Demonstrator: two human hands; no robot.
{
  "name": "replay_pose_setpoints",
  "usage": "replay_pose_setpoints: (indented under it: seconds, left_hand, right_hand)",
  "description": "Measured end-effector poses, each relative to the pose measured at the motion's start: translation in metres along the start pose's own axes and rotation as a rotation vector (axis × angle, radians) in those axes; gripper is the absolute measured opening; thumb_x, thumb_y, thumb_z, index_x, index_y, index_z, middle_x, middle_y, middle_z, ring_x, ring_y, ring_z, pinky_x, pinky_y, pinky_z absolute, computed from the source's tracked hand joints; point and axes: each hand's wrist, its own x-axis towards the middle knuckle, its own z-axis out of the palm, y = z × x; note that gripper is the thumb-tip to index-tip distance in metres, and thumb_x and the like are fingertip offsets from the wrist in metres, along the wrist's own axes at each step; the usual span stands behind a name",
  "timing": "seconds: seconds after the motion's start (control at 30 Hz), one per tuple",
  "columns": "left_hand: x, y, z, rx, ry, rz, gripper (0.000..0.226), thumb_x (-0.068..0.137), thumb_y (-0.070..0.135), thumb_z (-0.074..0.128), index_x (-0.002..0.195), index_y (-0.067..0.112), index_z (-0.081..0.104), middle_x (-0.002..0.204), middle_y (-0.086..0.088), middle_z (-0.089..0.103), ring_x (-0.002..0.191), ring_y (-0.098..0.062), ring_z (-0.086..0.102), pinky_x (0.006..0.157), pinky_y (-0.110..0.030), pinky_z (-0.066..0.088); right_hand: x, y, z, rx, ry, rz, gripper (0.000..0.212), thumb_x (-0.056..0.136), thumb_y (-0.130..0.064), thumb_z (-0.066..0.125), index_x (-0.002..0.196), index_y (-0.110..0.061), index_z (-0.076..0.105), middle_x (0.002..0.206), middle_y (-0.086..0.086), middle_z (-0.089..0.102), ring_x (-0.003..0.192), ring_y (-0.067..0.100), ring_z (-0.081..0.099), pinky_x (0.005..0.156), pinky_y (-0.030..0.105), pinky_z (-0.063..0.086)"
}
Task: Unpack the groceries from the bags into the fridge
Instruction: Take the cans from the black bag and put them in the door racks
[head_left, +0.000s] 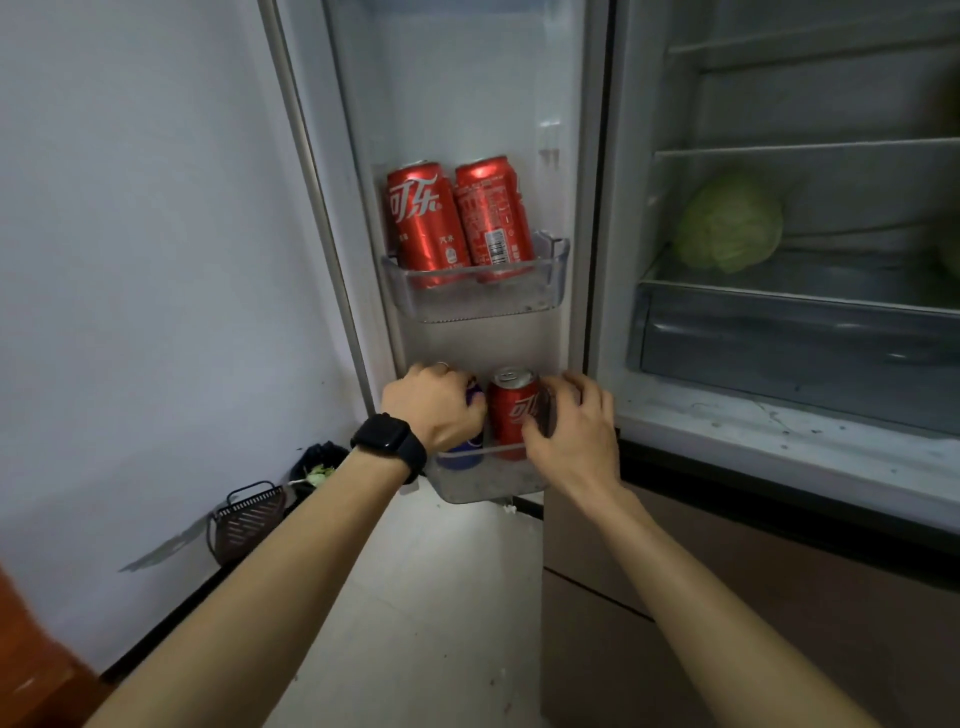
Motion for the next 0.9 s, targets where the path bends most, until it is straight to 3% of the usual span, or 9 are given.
replay_pose_setpoints:
  seconds: [0.07, 0.13, 0.2, 0.3, 0.4, 0.5, 0.63, 0.9]
  left_hand:
    - [0.003, 0.002, 0.005, 0.083, -0.004, -0.016, 0.044, 0.089, 0.055, 0.052, 0.120, 0.024, 0.059, 0.116, -0.004, 0.062, 0.101, -0.032, 0.061, 0.076, -0.040, 0.053]
    - [0.007, 0.005, 0.009, 0.084, -0.029, -0.052, 0.045, 0.091, 0.047, 0.060, 0.125, 0.019, 0.055, 0.122, -0.008, 0.058, 0.102, -0.035, 0.061, 0.077, -0.042, 0.053]
    - [0.012, 0.008, 0.009, 0.048, -0.016, -0.105, 0.042, 0.092, 0.042, 0.062, 0.122, 0.014, 0.055, 0.124, -0.012, 0.055, 0.103, -0.037, 0.060, 0.079, -0.042, 0.053]
    - [0.016, 0.010, 0.011, -0.012, -0.012, -0.179, 0.052, 0.090, 0.052, 0.064, 0.120, 0.010, 0.056, 0.124, -0.015, 0.050, 0.102, -0.038, 0.061, 0.081, -0.043, 0.054]
    - [0.016, 0.002, 0.013, -0.217, -0.044, -0.196, 0.062, 0.084, 0.058, 0.068, 0.128, 0.016, 0.055, 0.129, -0.013, 0.046, 0.104, -0.037, 0.061, 0.085, -0.043, 0.057]
    - [0.011, -0.003, 0.013, -0.358, -0.034, -0.155, 0.063, 0.085, 0.043, 0.071, 0.140, 0.022, 0.048, 0.138, -0.012, 0.044, 0.114, -0.035, 0.058, 0.091, -0.041, 0.055]
    - [0.002, -0.005, 0.014, -0.328, -0.014, -0.061, 0.058, 0.087, 0.032, 0.069, 0.140, 0.026, 0.046, 0.139, -0.008, 0.045, 0.114, -0.033, 0.058, 0.091, -0.044, 0.055]
    - [-0.030, -0.022, 0.008, -0.315, 0.089, 0.013, 0.047, 0.093, 0.033, 0.058, 0.138, 0.026, 0.047, 0.135, -0.004, 0.047, 0.108, -0.025, 0.059, 0.085, -0.042, 0.057]
  right_hand:
    - [0.008, -0.005, -0.003, -0.146, 0.025, -0.004, 0.060, 0.087, -0.046, 0.063, 0.139, -0.018, 0.050, 0.139, 0.013, 0.046, 0.128, 0.030, 0.037, 0.098, 0.044, 0.044]
    - [0.016, -0.009, -0.004, -0.260, 0.002, -0.035, 0.061, 0.087, -0.049, 0.062, 0.139, -0.018, 0.050, 0.133, 0.013, 0.051, 0.122, 0.031, 0.043, 0.094, 0.044, 0.047]
    - [0.024, -0.014, -0.003, -0.289, -0.082, -0.040, 0.062, 0.088, -0.048, 0.062, 0.140, -0.017, 0.048, 0.132, 0.013, 0.053, 0.120, 0.033, 0.049, 0.093, 0.045, 0.048]
    - [0.030, -0.017, -0.001, -0.319, -0.186, -0.061, 0.062, 0.088, -0.045, 0.064, 0.142, -0.020, 0.045, 0.131, 0.014, 0.054, 0.117, 0.034, 0.054, 0.093, 0.046, 0.050]
    - [0.029, -0.015, 0.000, -0.283, -0.187, -0.063, 0.061, 0.088, -0.042, 0.064, 0.142, -0.021, 0.043, 0.130, 0.013, 0.056, 0.118, 0.034, 0.054, 0.093, 0.046, 0.050]
    - [0.027, -0.013, 0.001, -0.215, -0.160, -0.057, 0.061, 0.089, -0.040, 0.065, 0.142, -0.018, 0.044, 0.129, 0.012, 0.057, 0.118, 0.033, 0.054, 0.092, 0.044, 0.050]
    - [0.026, -0.011, 0.002, -0.141, -0.151, -0.054, 0.061, 0.085, -0.039, 0.068, 0.139, -0.018, 0.047, 0.127, 0.011, 0.061, 0.115, 0.033, 0.058, 0.092, 0.044, 0.052]
    - [0.004, -0.013, -0.017, -0.093, -0.102, -0.081, 0.048, 0.092, -0.037, 0.061, 0.136, -0.020, 0.053, 0.127, 0.006, 0.064, 0.113, 0.026, 0.060, 0.093, 0.044, 0.052]
